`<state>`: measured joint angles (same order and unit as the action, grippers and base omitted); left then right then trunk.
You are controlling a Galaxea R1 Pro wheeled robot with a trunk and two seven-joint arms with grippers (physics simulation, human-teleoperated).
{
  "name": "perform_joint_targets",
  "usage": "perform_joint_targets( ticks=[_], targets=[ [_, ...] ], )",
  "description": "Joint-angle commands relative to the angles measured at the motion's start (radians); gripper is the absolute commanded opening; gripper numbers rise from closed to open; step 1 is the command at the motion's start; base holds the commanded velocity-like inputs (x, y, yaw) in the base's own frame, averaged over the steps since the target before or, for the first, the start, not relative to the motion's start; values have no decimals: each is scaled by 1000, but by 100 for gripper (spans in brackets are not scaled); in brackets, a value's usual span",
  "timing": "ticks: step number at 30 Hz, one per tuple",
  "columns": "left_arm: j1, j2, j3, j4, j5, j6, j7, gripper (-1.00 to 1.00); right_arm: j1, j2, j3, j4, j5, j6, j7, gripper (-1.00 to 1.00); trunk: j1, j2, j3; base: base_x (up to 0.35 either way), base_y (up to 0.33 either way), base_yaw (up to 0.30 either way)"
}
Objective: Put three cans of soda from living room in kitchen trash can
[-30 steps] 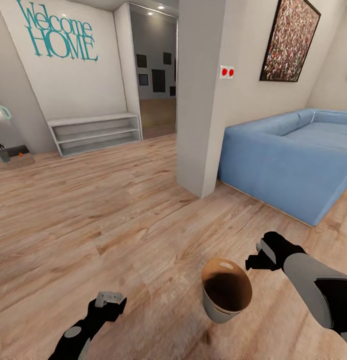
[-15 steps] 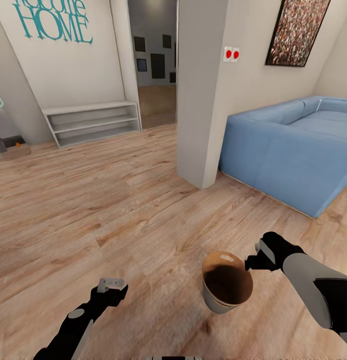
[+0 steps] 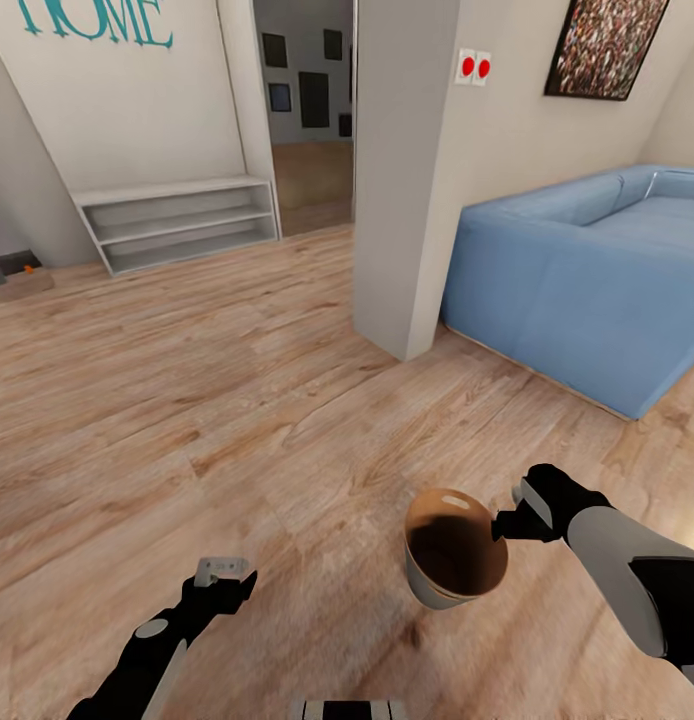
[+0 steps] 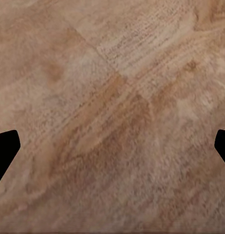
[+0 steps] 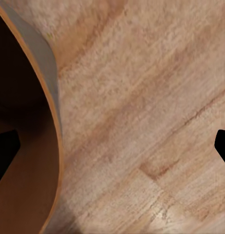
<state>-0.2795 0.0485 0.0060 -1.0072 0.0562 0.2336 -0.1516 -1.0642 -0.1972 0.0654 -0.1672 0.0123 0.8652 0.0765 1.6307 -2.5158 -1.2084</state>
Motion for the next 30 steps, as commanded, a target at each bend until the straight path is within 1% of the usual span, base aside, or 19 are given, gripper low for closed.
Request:
perform_joint_targets(
  ticks=[1, 6, 18, 25, 30],
  targets=[
    [0, 0, 0, 1, 0, 0, 0, 100, 0, 0, 0, 0, 0, 0, 0, 100, 0, 0, -4, 0, 0, 0],
    [1, 0, 0, 2, 0, -1, 0, 100, 1, -1, 0, 0, 1, 0, -1, 100, 3, -1, -23, 0, 0, 0],
    [2, 0, -1, 1, 2, -8, 0, 100, 1, 7, 2, -2, 1, -3, -2, 100, 3, -1, -23, 0, 0, 0],
    [2, -1, -1, 2, 2, -9, 0, 100, 1, 4, 1, -5, 3, -3, -1, 100, 3, -1, -23, 0, 5, 0],
    [2, -1, -1, 2, 2, -8, 0, 100, 1, 3, 1, -6, 3, -3, -1, 100, 3, -1, -23, 0, 156, 0]
  ],
)
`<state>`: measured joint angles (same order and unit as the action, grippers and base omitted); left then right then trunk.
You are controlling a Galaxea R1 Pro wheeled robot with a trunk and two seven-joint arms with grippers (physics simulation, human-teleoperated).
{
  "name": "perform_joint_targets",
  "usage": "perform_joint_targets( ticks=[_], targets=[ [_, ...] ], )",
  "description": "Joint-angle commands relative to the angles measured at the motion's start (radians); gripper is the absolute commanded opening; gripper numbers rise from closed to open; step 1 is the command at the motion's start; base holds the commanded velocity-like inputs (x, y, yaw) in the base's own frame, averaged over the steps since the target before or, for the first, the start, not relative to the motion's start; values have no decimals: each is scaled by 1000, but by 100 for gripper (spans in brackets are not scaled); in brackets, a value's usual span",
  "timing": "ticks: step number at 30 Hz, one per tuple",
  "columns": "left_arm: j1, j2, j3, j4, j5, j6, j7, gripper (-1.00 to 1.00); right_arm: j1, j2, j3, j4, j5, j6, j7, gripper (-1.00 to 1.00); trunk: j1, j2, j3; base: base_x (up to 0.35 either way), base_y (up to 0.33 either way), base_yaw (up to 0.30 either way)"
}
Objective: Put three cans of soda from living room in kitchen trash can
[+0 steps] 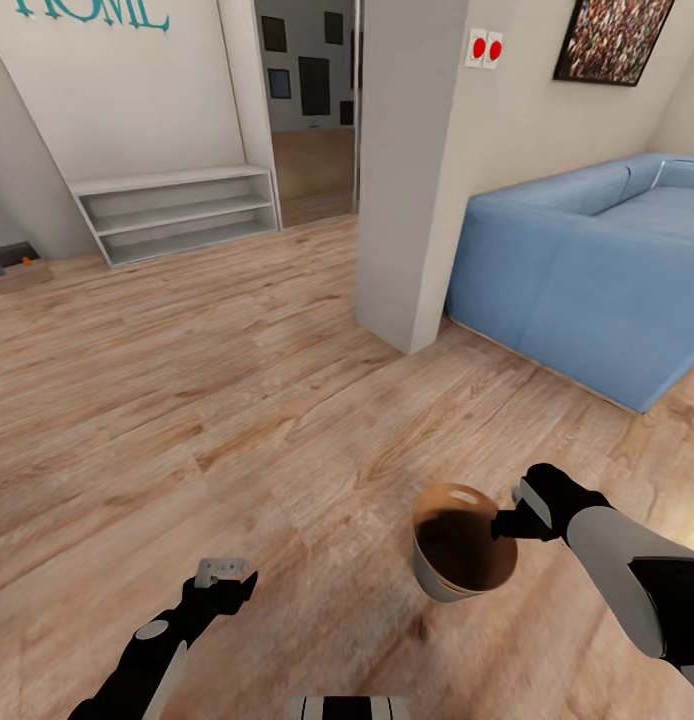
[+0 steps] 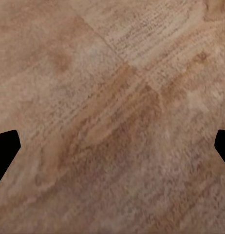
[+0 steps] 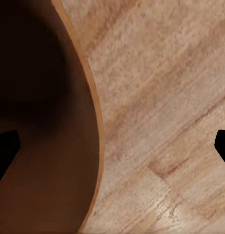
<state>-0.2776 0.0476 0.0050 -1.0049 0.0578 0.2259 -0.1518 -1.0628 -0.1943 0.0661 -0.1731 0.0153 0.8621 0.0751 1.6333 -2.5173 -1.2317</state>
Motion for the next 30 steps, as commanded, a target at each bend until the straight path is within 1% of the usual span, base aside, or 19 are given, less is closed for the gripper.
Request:
perform_joint_targets(
  ticks=[1, 5, 18, 30],
  targets=[
    [0, 0, 0, 0, 0, 0, 0, 100, 0, 0, 0, 0, 0, 0, 0, 100, 0, 0, 0, 0, 220, 0],
    [0, 0, 0, -1, 0, -1, 1, 100, 1, 1, 0, 0, 0, 0, 0, 100, 0, 0, 0, 0, 160, 0],
    [0, 0, 0, -1, 1, -5, 2, 100, 1, -2, 0, 0, 0, 0, 0, 100, 0, 0, 0, 0, 14, 0],
    [0, 0, 0, -1, 1, -5, 2, 100, 1, 2, 0, -2, 0, -1, 0, 100, 0, 0, 0, 0, -88, 0]
  ],
)
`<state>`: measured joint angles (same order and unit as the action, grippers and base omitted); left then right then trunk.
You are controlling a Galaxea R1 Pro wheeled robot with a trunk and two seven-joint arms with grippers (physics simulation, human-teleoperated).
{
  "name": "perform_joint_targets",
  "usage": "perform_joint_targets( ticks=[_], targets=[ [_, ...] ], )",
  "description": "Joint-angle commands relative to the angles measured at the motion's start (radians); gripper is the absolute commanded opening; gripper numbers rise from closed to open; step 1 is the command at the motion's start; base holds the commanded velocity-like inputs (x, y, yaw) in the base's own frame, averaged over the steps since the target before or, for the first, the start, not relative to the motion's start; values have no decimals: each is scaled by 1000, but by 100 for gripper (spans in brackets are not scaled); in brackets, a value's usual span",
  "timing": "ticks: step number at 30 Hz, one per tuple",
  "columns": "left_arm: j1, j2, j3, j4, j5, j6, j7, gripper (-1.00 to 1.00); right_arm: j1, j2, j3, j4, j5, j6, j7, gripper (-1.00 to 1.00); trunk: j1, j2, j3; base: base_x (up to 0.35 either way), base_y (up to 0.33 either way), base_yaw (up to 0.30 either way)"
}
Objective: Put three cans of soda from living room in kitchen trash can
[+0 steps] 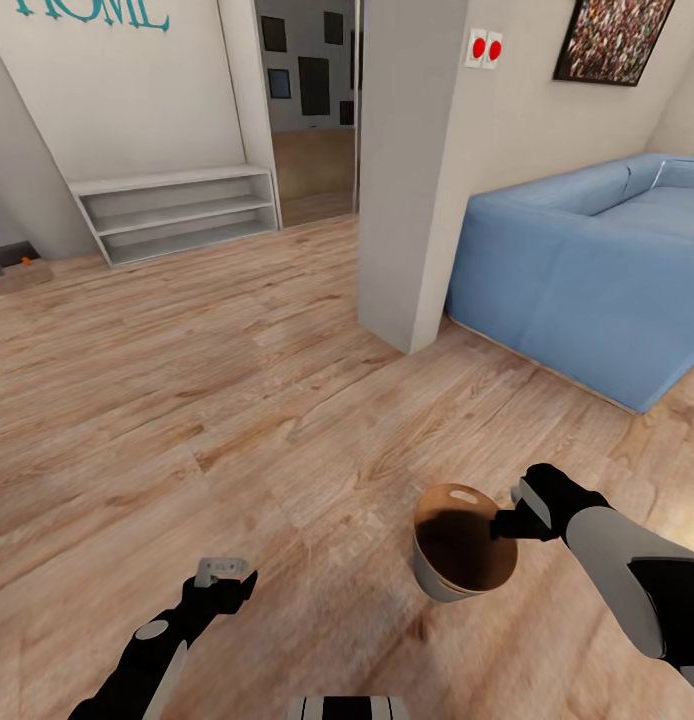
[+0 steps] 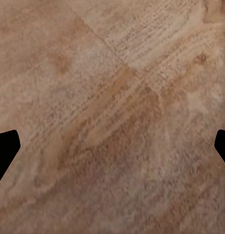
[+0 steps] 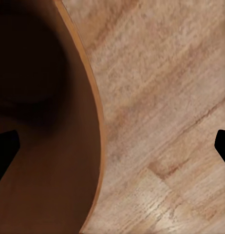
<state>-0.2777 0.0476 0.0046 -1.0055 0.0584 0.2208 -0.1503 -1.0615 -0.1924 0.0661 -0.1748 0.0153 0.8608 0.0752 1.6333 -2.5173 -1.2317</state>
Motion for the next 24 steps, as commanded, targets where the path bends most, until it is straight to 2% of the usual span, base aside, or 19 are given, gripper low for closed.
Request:
perform_joint_targets(
  ticks=[1, 18, 24],
  targets=[
    [0, 0, 0, 0, 0, 0, 0, 100, 0, 0, 0, 0, 0, 0, 0, 100, 0, 0, 0, 0, -25, 0],
    [0, 0, 0, 0, 0, 0, 2, 100, 0, 3, 1, -1, 0, 0, 0, 100, 0, 0, 0, 0, -6, 0],
    [0, -1, 1, 1, -2, 1, 3, 100, 0, -1, 1, -2, 0, 0, 0, 100, 3, -1, -23, 0, 0, 0]
  ],
)
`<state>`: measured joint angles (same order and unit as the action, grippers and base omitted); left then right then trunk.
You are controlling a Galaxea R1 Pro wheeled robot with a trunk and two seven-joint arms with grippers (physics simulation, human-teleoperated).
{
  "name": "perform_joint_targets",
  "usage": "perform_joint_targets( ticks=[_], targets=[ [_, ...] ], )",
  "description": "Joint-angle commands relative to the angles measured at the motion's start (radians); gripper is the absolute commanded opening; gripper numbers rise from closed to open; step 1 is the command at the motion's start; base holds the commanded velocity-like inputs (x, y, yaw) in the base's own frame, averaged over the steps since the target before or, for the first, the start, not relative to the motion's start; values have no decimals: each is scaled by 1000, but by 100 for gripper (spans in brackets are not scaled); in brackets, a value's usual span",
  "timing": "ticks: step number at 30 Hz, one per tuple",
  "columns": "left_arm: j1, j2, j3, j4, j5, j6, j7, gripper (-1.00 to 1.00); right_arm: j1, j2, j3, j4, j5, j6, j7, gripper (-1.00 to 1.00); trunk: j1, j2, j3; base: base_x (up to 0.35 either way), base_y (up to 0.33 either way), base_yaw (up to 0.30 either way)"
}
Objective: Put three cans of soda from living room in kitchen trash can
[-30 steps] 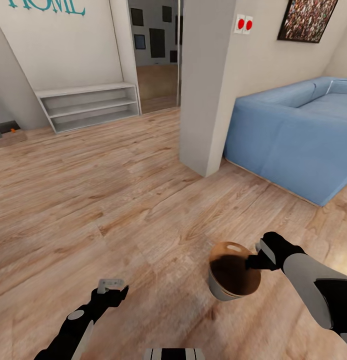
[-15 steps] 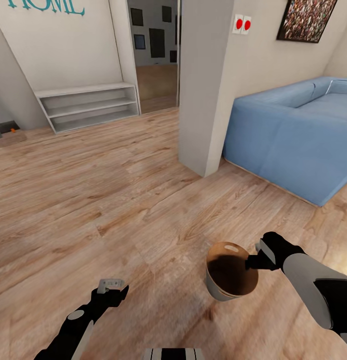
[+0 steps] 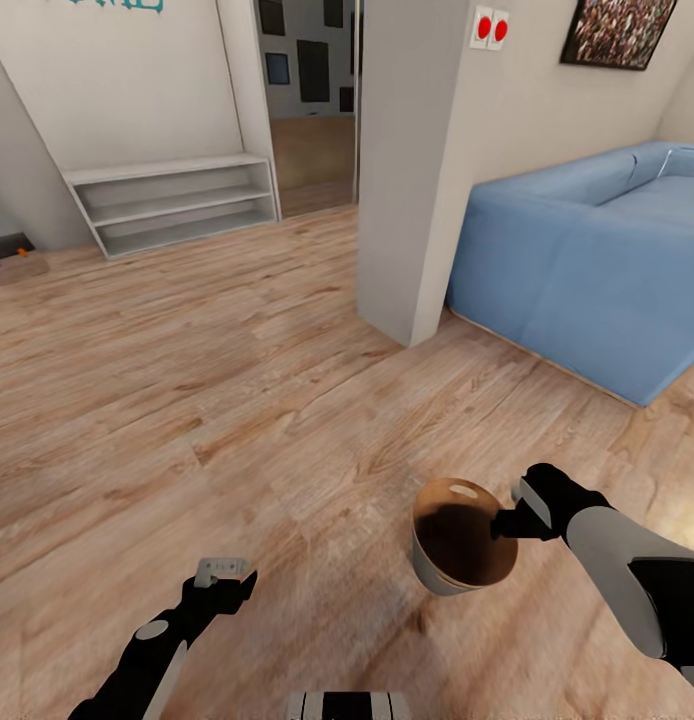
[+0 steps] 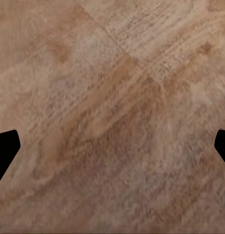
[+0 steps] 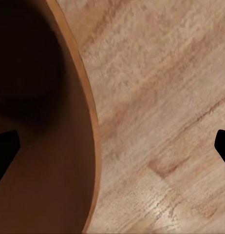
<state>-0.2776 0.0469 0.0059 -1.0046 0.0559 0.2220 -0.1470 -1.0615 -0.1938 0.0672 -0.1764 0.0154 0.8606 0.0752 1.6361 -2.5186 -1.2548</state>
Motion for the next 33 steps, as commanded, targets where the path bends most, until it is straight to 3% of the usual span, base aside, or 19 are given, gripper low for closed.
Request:
perform_joint_targets(
  ticks=[1, 16, 21, 33],
  targets=[
    [0, 0, 0, 0, 0, 0, 0, 100, 0, -1, 0, 0, 0, 0, 0, 100, 0, 0, -4, 0, 0, 0],
    [0, 1, -1, -1, 2, -2, -2, 100, 2, -1, 0, 0, 0, 0, 0, 100, 1, -1, -8, 0, 0, 0],
    [0, 1, -1, 0, 1, -2, -3, 100, 6, -1, 0, -1, 0, 0, 0, 100, 3, -2, -27, 0, 0, 0],
    [0, 1, -1, 0, 2, -3, -5, 100, 8, -2, 0, 0, 0, 0, 0, 100, 3, -2, -27, 0, 0, 0]
  ],
)
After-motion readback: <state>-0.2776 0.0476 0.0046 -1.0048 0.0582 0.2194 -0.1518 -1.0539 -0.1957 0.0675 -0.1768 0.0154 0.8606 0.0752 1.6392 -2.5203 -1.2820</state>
